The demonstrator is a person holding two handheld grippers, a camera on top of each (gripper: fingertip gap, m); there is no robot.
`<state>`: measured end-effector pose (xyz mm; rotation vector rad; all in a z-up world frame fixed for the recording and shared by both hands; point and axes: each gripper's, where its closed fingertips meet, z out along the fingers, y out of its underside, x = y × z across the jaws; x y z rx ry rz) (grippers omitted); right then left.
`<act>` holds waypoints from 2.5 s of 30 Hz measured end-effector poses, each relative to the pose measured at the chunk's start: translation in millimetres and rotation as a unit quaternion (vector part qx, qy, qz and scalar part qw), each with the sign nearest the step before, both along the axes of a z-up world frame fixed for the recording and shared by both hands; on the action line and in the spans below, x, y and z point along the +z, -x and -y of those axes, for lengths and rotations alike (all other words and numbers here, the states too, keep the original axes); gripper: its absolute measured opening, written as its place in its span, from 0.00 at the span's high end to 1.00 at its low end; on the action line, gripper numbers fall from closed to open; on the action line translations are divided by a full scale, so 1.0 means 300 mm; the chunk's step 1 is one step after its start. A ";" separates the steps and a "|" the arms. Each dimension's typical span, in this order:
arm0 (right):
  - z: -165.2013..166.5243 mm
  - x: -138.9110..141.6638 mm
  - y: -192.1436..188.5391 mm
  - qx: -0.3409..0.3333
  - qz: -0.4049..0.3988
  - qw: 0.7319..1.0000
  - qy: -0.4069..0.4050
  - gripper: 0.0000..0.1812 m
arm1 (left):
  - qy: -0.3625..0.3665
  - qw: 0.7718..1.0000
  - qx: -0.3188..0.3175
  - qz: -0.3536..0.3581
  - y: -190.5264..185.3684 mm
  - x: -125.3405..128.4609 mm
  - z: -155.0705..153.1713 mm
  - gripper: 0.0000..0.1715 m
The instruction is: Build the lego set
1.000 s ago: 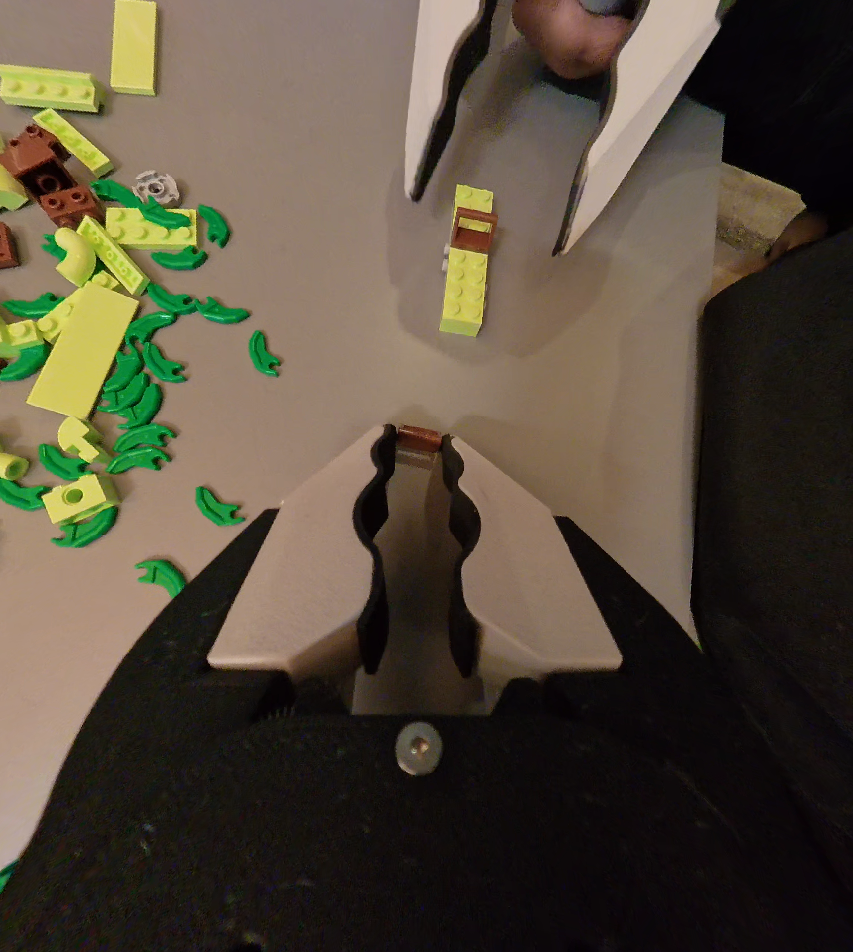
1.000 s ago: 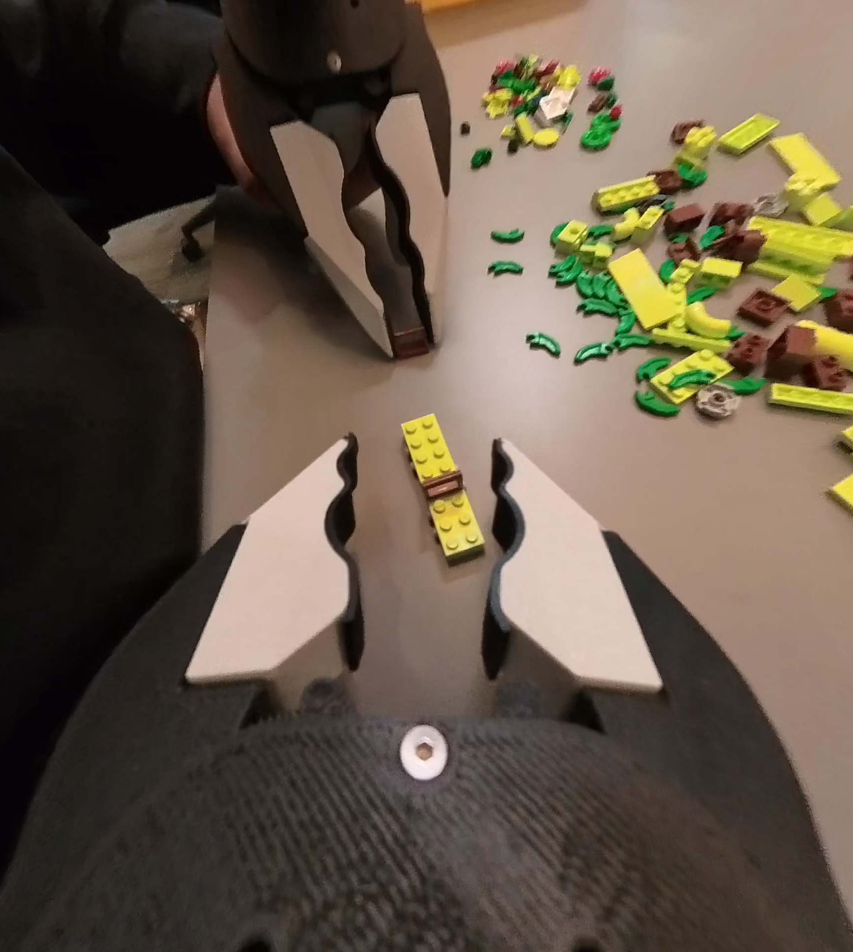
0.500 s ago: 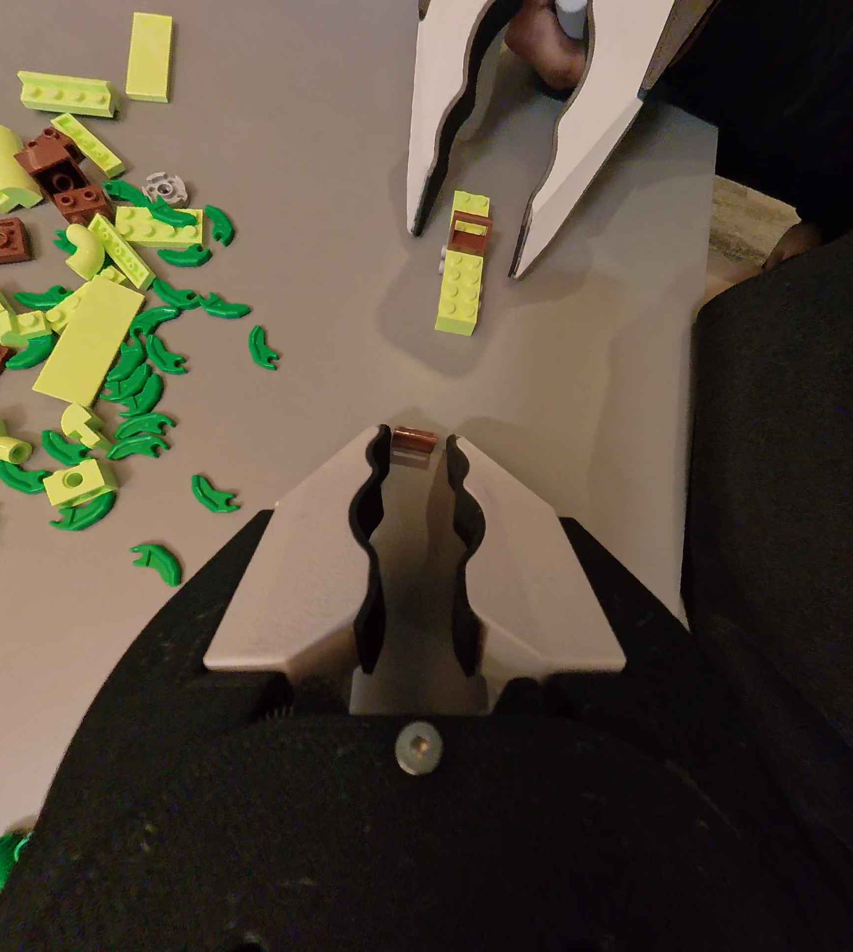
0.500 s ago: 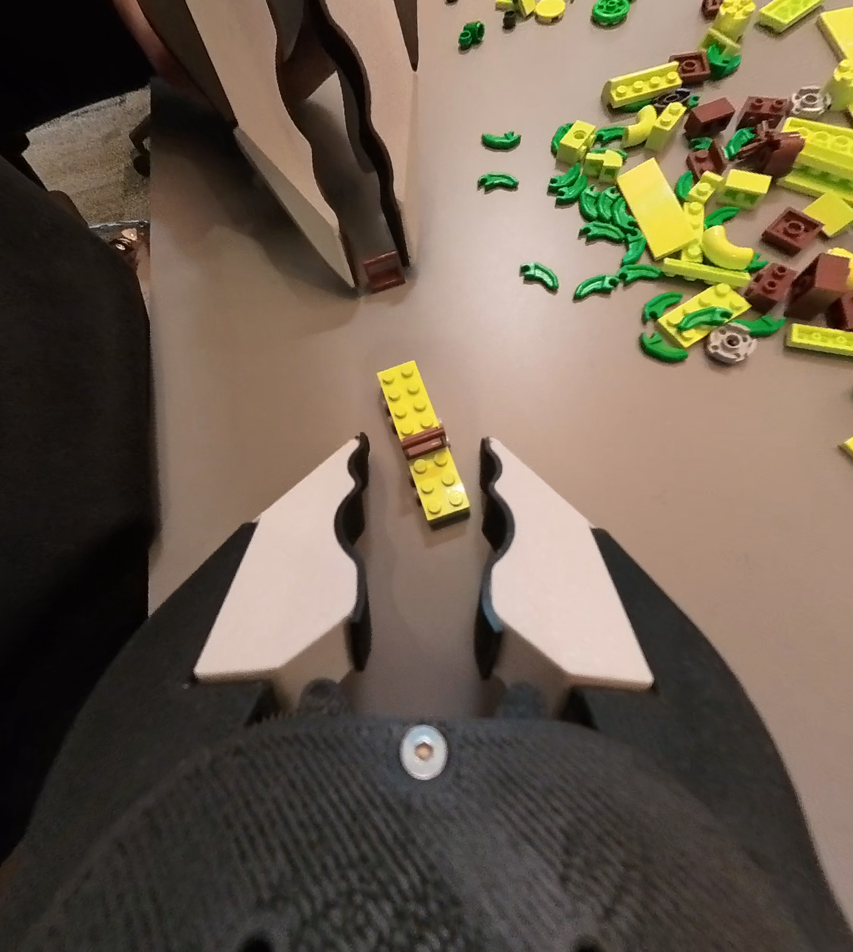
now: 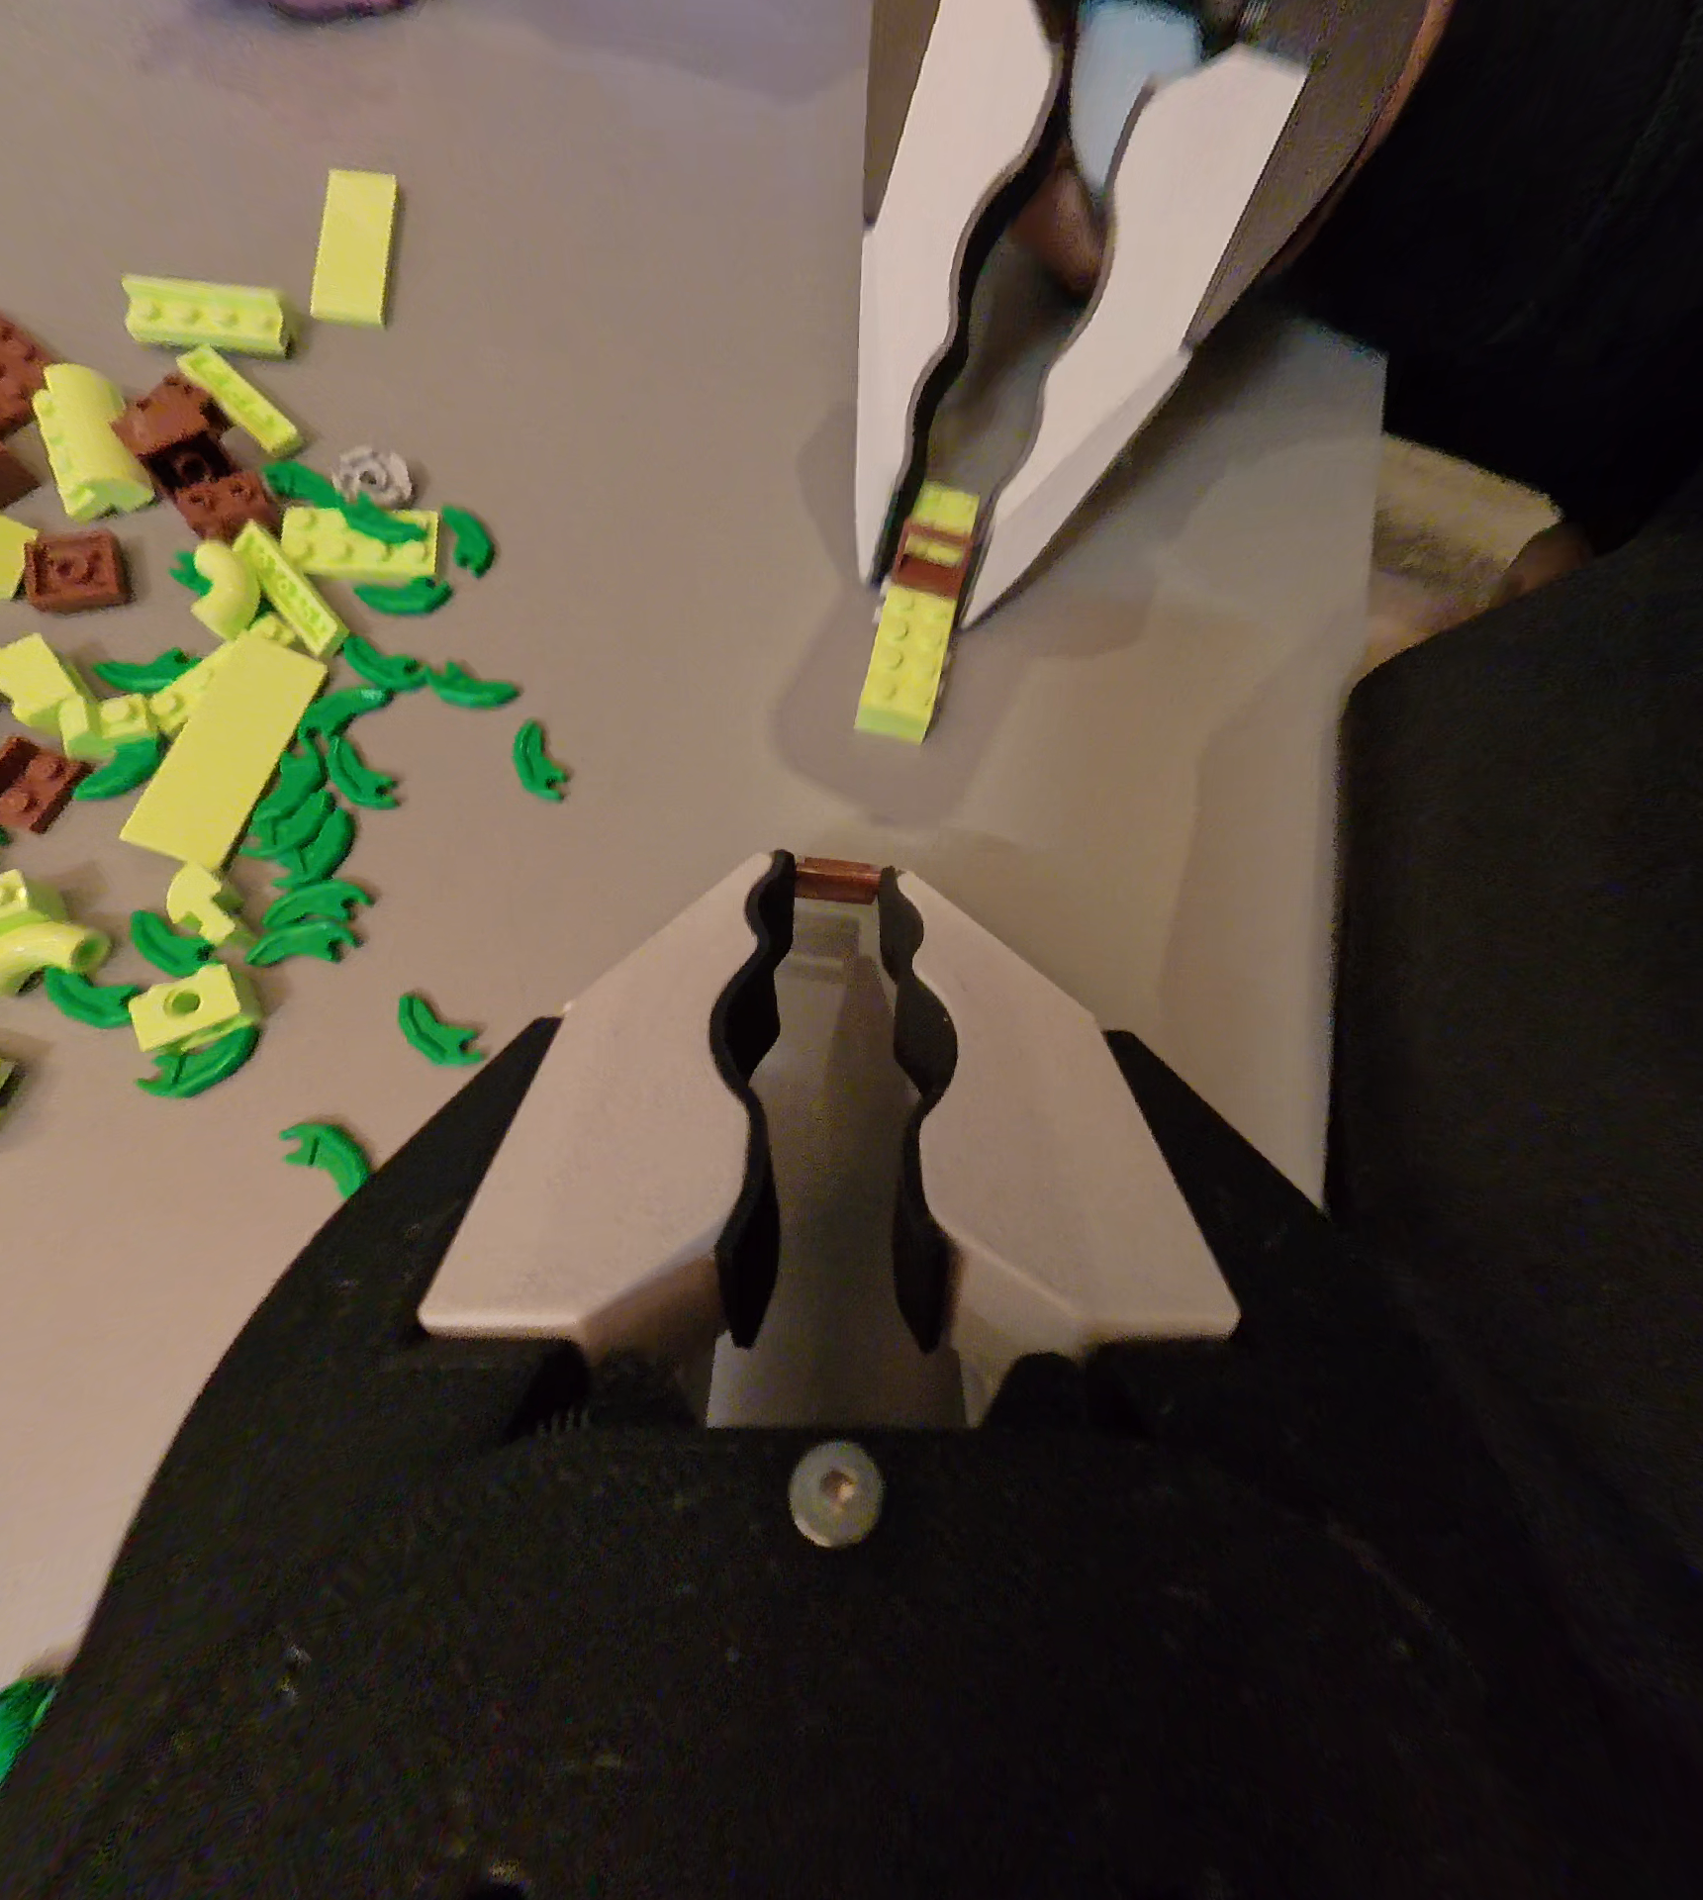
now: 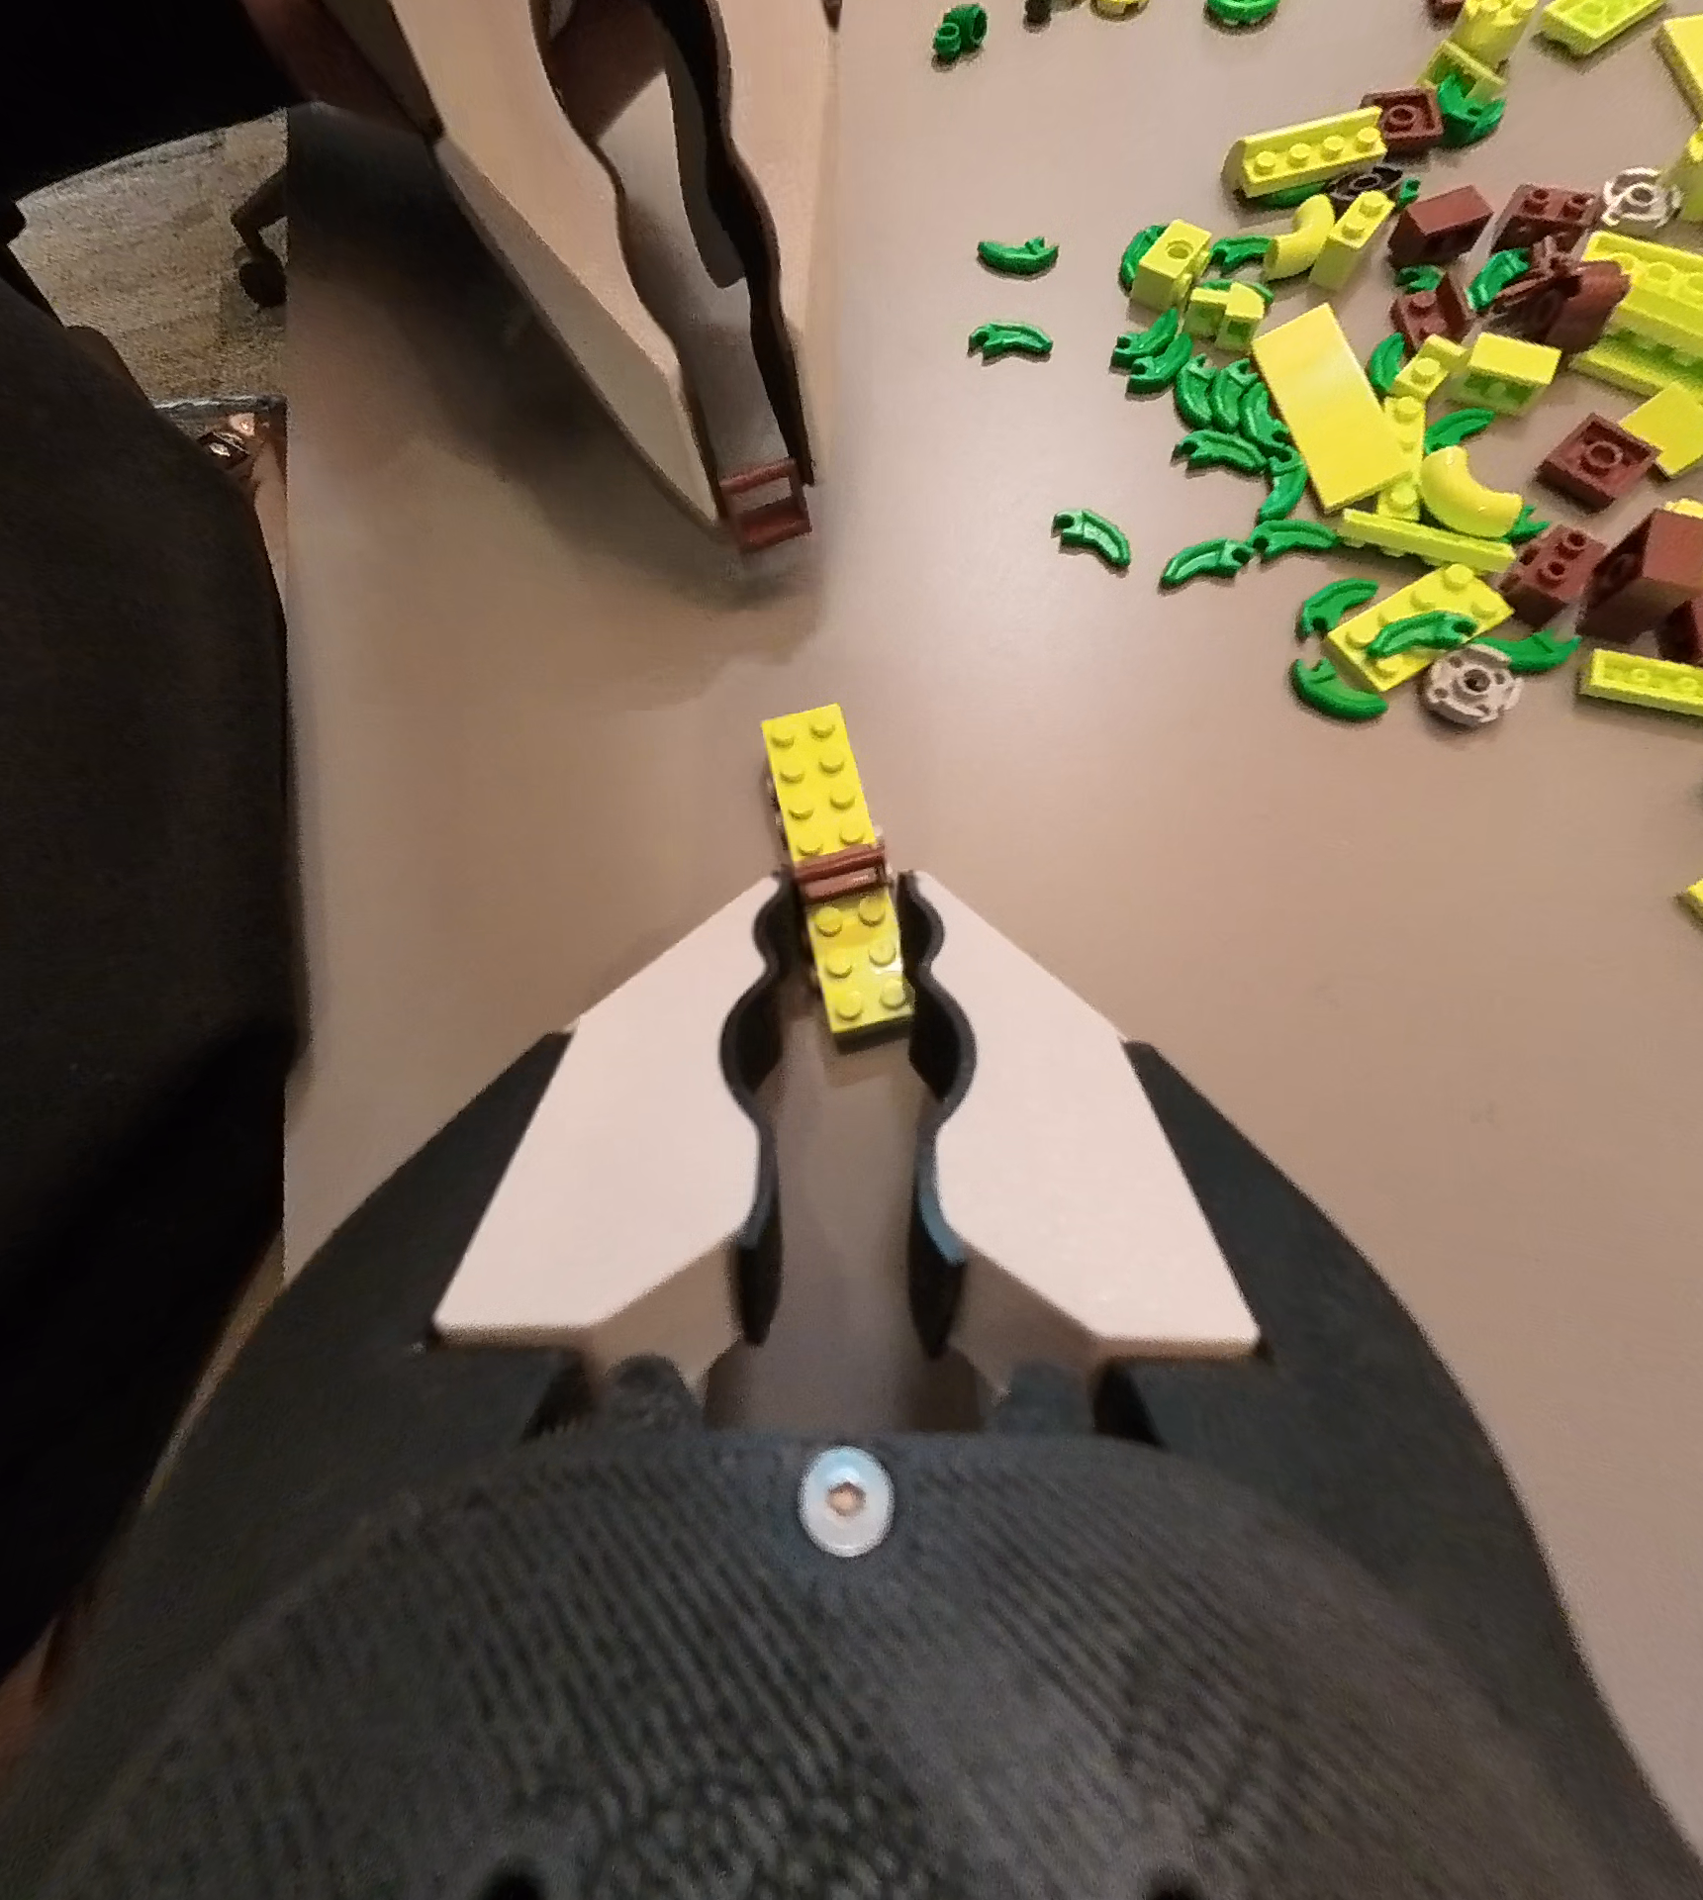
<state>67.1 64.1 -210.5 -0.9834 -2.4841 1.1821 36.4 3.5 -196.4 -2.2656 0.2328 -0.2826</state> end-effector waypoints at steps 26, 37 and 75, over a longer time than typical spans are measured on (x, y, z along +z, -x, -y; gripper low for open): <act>0.004 -0.003 -0.003 0.004 -0.020 1.000 -0.021 0.91 | -0.008 0.998 -0.057 0.038 -0.121 -0.001 -0.193 0.92; 0.004 -0.003 -0.003 0.004 -0.019 1.000 -0.020 0.91 | 0.022 0.995 -0.099 0.008 -0.124 -0.002 -0.195 0.92; 0.006 -0.003 -0.004 0.005 -0.019 1.000 -0.020 0.91 | 0.053 0.993 -0.094 -0.038 -0.123 -0.049 -0.187 0.89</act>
